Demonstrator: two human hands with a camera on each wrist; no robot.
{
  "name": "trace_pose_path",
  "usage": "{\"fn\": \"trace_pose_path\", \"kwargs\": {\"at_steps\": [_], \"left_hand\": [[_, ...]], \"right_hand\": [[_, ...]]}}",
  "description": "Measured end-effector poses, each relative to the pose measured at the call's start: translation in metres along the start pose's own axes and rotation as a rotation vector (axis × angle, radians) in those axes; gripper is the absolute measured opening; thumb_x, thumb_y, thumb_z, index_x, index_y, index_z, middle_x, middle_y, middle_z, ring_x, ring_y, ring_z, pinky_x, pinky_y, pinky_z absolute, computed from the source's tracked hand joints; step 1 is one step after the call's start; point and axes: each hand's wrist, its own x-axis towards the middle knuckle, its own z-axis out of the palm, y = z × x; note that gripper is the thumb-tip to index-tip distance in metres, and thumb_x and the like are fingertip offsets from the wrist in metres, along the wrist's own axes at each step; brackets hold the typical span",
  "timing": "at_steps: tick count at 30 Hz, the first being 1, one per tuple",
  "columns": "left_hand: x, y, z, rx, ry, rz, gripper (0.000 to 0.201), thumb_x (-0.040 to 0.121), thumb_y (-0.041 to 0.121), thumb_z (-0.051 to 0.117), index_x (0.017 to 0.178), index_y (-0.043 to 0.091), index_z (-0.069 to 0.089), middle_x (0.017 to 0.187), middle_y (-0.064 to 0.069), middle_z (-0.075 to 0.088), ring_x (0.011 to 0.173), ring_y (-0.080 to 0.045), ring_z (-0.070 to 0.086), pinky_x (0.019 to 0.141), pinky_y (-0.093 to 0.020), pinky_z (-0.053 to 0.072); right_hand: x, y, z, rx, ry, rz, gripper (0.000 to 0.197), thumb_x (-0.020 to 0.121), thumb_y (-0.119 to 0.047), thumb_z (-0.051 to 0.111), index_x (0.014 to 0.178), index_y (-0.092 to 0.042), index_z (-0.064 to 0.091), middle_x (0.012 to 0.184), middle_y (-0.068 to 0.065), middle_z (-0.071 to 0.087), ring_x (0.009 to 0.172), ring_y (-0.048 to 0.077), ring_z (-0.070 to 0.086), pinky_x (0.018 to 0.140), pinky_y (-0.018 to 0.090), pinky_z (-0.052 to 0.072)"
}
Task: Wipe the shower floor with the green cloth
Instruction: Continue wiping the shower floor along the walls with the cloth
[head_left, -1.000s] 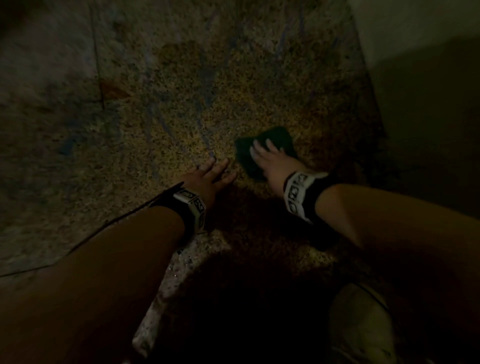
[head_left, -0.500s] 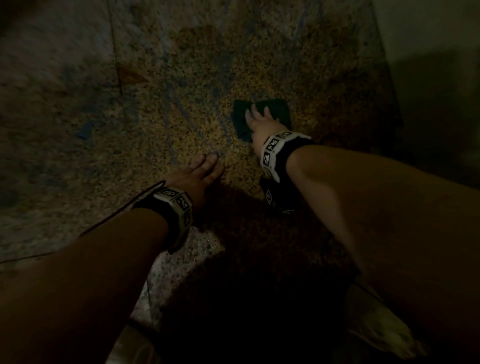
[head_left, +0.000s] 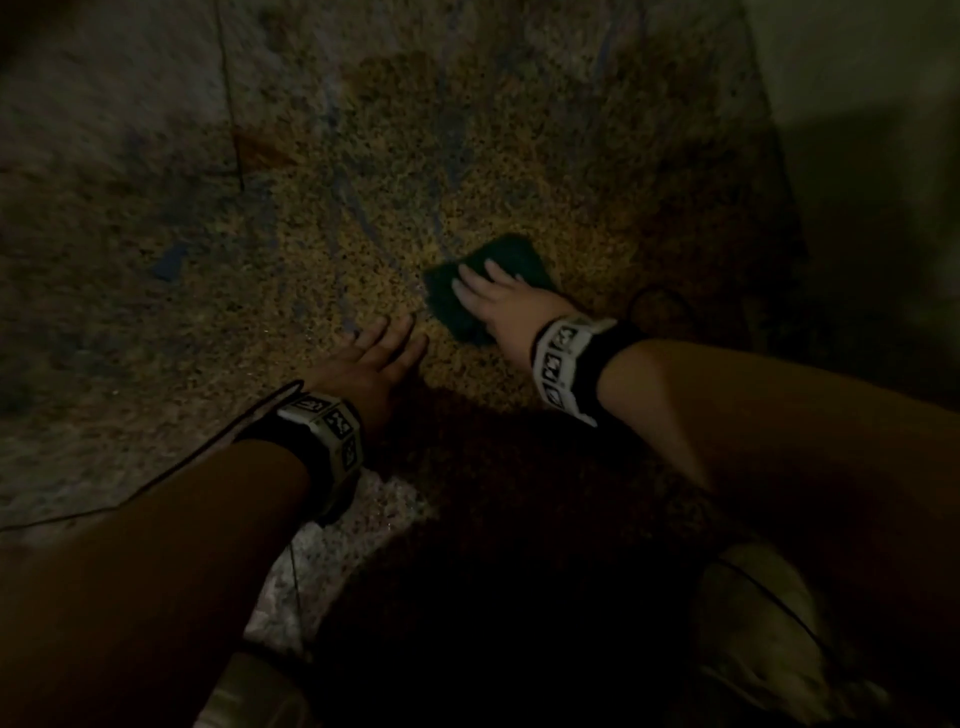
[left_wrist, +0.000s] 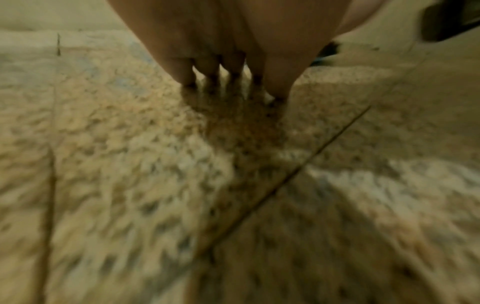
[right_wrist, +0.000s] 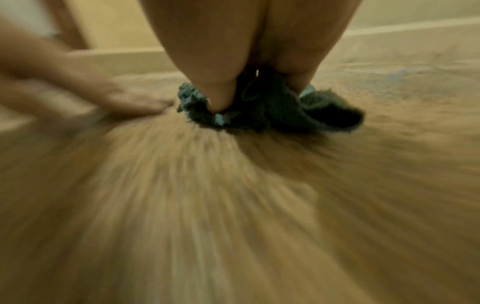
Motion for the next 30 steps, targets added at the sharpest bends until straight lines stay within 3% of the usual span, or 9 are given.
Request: {"fn": "trace_pose_path", "kwargs": {"at_steps": [7,11,16,21,25,30], "left_hand": [[-0.007,-0.009,0.004,-0.053,0.031,0.026,0.068,0.100,0.042,0.033,0.149,0.030,-0.012,0.154,0.003,-0.027,0.143,-0.022,-0.020,0.119,-0.039,0.002],[-0.008,-0.010,0.009,-0.054,0.057,0.029,0.068,0.101,0.035,0.036,0.150,0.030,-0.010,0.154,0.003,-0.026,0.144,-0.021,-0.018,0.119,-0.036,0.005],[-0.019,-0.019,0.002,0.141,-0.043,0.073,0.080,0.098,0.031,0.045,0.148,0.023,-0.018,0.152,0.001,-0.030,0.143,-0.023,-0.019,0.118,-0.036,0.013],[-0.023,-0.051,0.007,0.228,-0.097,0.124,0.084,0.097,0.025,0.047,0.147,0.026,-0.021,0.152,0.002,-0.032,0.143,-0.023,-0.020,0.115,-0.038,0.023],[-0.028,-0.069,0.010,0.292,-0.111,0.118,0.078,0.098,0.030,0.043,0.147,0.032,-0.018,0.152,0.003,-0.032,0.143,-0.026,-0.020,0.117,-0.044,0.005],[-0.040,-0.088,0.005,0.337,-0.185,0.086,0.067,0.102,0.035,0.033,0.146,0.040,-0.017,0.151,0.007,-0.032,0.140,-0.037,-0.022,0.115,-0.050,0.011]], "right_hand": [[0.034,-0.027,-0.042,0.055,0.008,0.119,0.071,0.100,-0.001,0.038,0.152,-0.017,-0.008,0.158,-0.001,-0.018,0.145,0.029,-0.012,0.117,0.045,0.006],[0.025,-0.027,-0.031,0.000,-0.015,0.086,0.069,0.100,-0.001,0.036,0.151,-0.016,-0.008,0.158,0.000,-0.018,0.145,0.029,-0.011,0.117,0.044,0.009],[0.006,-0.039,0.003,-0.077,-0.045,-0.021,0.069,0.100,0.001,0.033,0.151,-0.019,-0.007,0.158,-0.002,-0.019,0.145,0.026,-0.013,0.117,0.039,0.010],[0.009,-0.043,-0.003,-0.058,0.003,-0.017,0.072,0.099,0.004,0.034,0.151,-0.021,-0.008,0.157,-0.005,-0.020,0.146,0.023,-0.013,0.117,0.038,0.010],[0.038,-0.058,-0.037,0.015,-0.025,0.066,0.070,0.100,0.002,0.034,0.151,-0.018,-0.008,0.157,-0.002,-0.019,0.145,0.027,-0.012,0.118,0.042,0.010],[0.050,-0.081,-0.047,0.068,-0.045,0.189,0.069,0.100,0.002,0.033,0.151,-0.017,-0.009,0.158,-0.002,-0.018,0.145,0.028,-0.011,0.116,0.043,0.018]]}}
